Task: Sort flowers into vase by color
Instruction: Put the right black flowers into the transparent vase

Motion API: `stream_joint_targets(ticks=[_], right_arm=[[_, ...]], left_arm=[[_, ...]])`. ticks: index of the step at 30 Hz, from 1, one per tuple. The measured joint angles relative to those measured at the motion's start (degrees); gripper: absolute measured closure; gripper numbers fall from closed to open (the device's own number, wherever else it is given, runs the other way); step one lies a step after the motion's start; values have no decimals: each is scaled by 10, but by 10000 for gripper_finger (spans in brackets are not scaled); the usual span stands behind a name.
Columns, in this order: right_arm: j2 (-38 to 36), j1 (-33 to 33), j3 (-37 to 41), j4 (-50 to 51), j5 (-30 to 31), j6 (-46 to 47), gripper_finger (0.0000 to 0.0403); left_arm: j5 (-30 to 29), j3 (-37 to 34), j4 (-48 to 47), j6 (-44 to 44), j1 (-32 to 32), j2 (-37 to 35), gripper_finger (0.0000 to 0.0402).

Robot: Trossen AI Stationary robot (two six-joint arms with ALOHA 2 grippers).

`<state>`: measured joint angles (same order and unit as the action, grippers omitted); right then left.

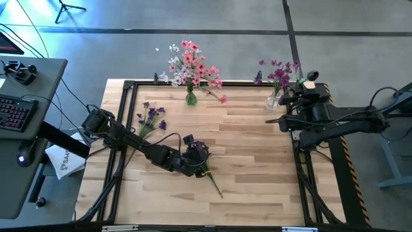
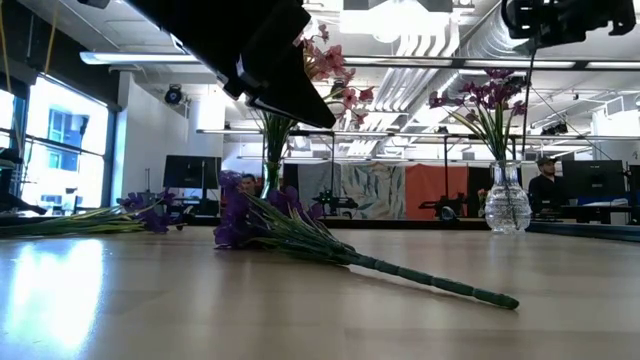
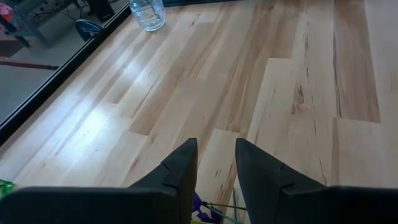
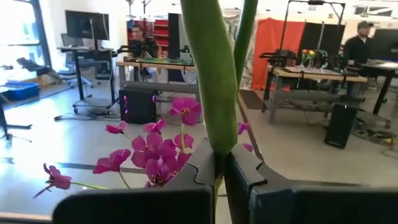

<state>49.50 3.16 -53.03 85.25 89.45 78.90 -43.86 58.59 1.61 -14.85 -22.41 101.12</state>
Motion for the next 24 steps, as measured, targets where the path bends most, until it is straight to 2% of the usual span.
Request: stream_joint_targets(ticks=[7, 15, 24], right_arm=[[4, -13, 17, -46, 4, 16, 402], [24, -16, 18, -88, 3, -43, 402], [58, -77, 18, -100, -14, -50, 402]], left_arm=[[0, 0, 0, 0, 0, 0, 305], [0, 0, 6, 1, 0, 0, 305], [0, 0, 13, 1, 0, 0, 305]])
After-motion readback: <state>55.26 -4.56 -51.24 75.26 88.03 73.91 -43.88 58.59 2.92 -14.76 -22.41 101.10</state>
